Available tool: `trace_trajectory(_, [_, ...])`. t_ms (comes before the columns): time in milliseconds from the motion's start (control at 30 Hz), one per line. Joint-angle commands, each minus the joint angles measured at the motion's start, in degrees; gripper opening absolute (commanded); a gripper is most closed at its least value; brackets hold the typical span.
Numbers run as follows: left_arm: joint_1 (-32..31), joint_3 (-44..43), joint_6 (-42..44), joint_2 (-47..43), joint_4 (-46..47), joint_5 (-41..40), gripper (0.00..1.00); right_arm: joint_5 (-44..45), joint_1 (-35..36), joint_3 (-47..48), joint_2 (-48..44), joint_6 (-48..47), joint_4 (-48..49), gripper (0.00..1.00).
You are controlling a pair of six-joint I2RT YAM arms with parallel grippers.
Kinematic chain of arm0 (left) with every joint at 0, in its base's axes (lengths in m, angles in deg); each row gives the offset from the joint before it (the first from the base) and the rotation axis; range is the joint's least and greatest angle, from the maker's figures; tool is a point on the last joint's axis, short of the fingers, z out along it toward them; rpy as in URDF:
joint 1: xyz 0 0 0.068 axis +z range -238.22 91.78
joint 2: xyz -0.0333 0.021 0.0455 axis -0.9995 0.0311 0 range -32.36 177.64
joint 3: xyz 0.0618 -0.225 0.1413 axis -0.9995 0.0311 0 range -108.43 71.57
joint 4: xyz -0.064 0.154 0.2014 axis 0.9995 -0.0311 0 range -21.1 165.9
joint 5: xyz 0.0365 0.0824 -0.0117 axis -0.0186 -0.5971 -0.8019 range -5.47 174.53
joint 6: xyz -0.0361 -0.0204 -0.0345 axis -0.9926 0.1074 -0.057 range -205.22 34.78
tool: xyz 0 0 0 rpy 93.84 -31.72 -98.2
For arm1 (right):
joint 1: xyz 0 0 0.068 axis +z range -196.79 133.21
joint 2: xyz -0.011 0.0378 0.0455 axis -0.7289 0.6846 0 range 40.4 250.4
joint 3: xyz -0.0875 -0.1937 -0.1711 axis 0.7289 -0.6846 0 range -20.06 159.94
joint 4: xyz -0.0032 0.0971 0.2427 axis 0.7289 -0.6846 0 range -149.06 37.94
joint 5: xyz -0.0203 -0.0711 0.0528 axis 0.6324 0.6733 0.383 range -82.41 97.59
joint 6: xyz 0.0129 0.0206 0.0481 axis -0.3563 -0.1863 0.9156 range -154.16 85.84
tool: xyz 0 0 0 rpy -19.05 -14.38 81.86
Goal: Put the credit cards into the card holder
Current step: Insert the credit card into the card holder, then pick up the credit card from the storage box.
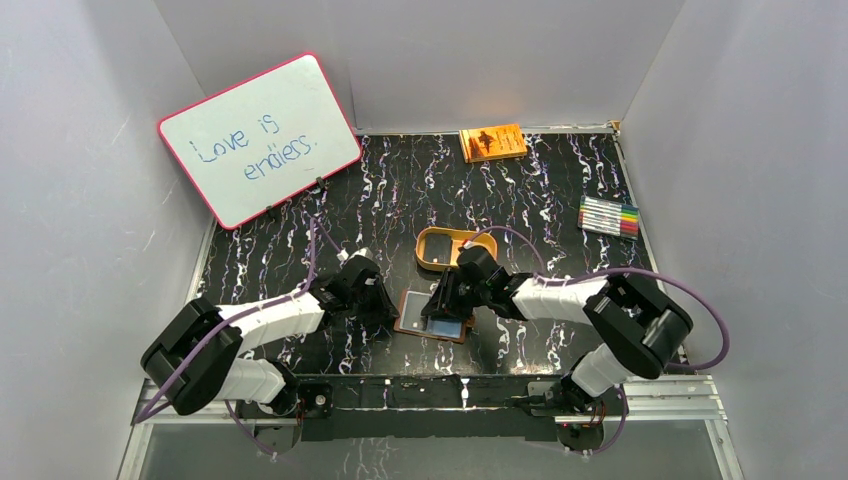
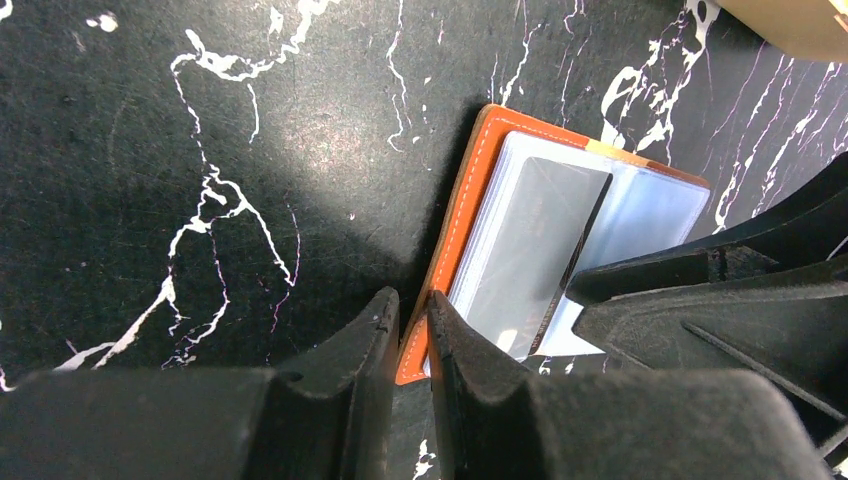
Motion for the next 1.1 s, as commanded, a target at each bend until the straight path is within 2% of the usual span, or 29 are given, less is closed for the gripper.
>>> trace_trajectory(0, [-0.68, 2.68, 1.00, 1.22, -10.32, -0.13, 0.17, 3.34, 0.20, 1.78, -3.55, -2.38, -5.27, 0.45])
trace_trajectory(167, [-0.63, 2.30, 1.18, 0.58, -11.22, -0.88, 0.17, 6.20, 0.18, 3.99, -6.28, -5.35, -12.67, 0.53])
trace_trajectory(400, [-0.65, 1.90, 1.11, -1.99, -13.34, -1.20, 0.18, 11.32, -0.01, 7.84, -13.75, -12.48, -23.22, 0.55])
trace_trajectory(467, [-0.56, 1.55, 1.08, -3.13, -14.40, -3.54, 0.19, 14.56, -0.60, 9.28, -15.92, -14.99, -27.13, 0.55])
trace_trajectory(567, [-0.39, 0.99, 1.00, -5.71, -15.77, -5.78, 0.24, 20.48, -2.70, 11.07, -19.32, -19.81, -29.92, 0.54])
trace_trajectory(667, [0.13, 0.41, 0.94, -9.52, -16.96, -8.28, 0.33, 23.43, -5.60, 12.61, -20.44, -24.68, -27.81, 0.54])
trace_trajectory(733, [0.45, 0.54, 0.84, -12.20, -16.78, -10.02, 0.39, 18.51, -10.28, 14.19, -18.46, -26.78, -25.62, 0.54])
trace_trajectory(833, [0.69, 1.33, 1.03, -16.32, -15.17, -10.90, 0.45, 5.84, -16.85, 16.71, -13.06, -27.08, -22.77, 0.54])
trace_trajectory(967, [0.78, 2.39, 0.96, -20.43, -14.56, -10.92, 0.50, 2.21, -18.71, 17.88, -7.09, -24.67, -15.80, 0.58])
trace_trajectory(1033, [0.85, 2.39, 0.71, -21.66, -15.59, -11.22, 0.57, 1.84, -18.78, 19.73, -3.37, -24.43, -15.05, 0.62])
trace_trajectory(1067, [0.78, 2.34, 0.66, -22.16, -16.10, -11.27, 0.60, 1.60, -18.78, 20.80, -1.24, -24.32, -14.87, 0.68])
